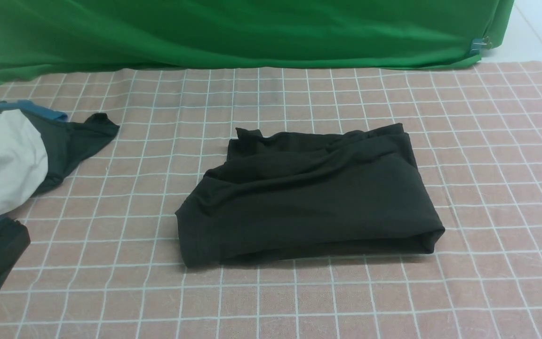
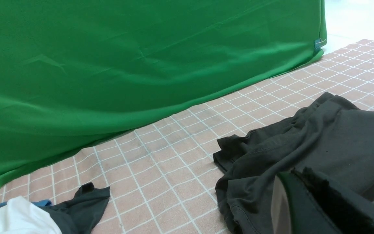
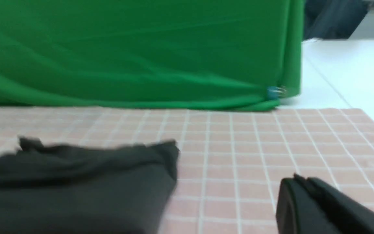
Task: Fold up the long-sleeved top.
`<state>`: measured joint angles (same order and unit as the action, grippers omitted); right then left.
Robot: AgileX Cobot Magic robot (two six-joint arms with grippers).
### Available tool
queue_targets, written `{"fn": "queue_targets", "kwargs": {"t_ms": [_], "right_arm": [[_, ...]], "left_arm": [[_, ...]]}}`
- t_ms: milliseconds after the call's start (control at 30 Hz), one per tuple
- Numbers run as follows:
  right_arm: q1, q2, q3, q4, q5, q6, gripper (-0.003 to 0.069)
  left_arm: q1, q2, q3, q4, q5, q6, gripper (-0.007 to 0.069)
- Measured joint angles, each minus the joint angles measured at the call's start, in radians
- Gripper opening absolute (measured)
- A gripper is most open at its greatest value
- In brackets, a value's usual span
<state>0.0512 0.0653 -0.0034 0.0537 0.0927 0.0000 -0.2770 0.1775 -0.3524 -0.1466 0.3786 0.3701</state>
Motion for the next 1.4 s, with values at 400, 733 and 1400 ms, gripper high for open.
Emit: {"fn": "queue_targets", "kwargs": {"t_ms": [400,733,1400], "right_arm": [[-0.011,-0.062,0.010,-0.021,0.178,0.029,0.0033],[-0.011,-0.065,0.010,-0.023,0.179,0.032,0.0050],[-0.011,-0.066,0.010,-0.023,0.179,0.033,0.0097]], "left_arm": [[0.000,-0.001,0.002,0.003,0.012,0.000,0.0018],[0.000,-0.001,0.002,0.004,0.015,0.000,0.0018],[0.000,-0.001,0.002,0.007,0.015,0.000,0.0019]]}}
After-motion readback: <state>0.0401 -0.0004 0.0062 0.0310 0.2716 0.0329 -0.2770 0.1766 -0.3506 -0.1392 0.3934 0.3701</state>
